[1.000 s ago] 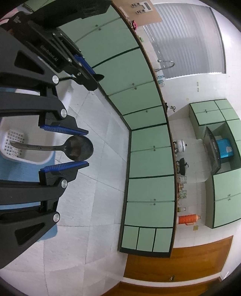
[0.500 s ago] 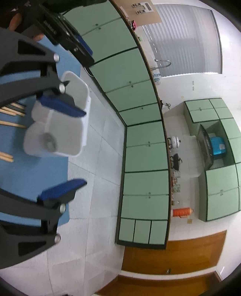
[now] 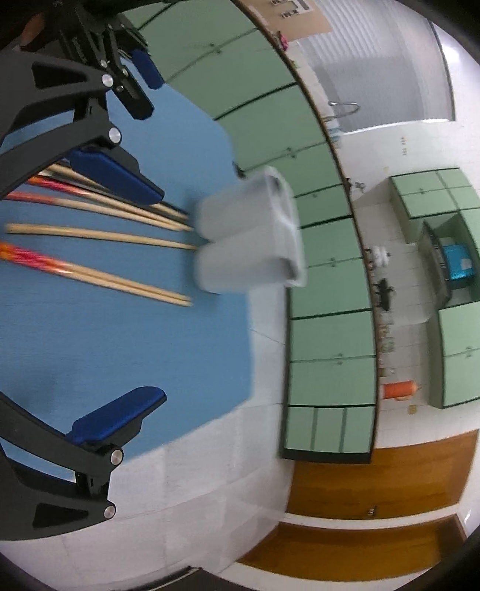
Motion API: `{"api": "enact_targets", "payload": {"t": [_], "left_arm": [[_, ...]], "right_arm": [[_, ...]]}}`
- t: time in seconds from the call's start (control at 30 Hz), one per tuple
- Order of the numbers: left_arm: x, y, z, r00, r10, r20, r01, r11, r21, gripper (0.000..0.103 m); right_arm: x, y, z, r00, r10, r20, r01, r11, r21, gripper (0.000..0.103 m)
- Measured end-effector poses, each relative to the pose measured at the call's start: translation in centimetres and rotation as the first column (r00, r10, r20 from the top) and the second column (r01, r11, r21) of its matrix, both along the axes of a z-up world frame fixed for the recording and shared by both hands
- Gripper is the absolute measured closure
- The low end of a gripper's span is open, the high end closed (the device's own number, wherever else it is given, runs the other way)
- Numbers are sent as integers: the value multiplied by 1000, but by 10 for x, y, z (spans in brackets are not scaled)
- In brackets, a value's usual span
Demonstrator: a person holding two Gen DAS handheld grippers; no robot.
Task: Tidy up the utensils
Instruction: 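Release both spoons and withdraw both tools toward the chopsticks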
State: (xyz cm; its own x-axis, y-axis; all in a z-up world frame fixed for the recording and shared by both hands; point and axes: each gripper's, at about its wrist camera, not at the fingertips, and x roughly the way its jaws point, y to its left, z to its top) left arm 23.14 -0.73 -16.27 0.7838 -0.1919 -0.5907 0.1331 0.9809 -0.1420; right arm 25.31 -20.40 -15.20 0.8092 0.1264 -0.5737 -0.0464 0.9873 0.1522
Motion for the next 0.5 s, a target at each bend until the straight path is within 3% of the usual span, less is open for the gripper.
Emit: {"api": "enact_targets", "payload": {"t": [0.17,0.43,0.5], "left_arm": [[-31,-2,-12,997,-51,-60,55,996,67,13],[-60,-4,-30,990,-72,-120,85,991,107,13],[-64,-5,-33,988,-74,-134,89,990,110,22]], "right_arm": [[-37,2,-19,997,-4,-77,2,1000,-17,14],[-78,2,-38,985,17,-174,-17,1000,1,42],[-82,2,-41,981,28,-193,-27,1000,4,48]]}}
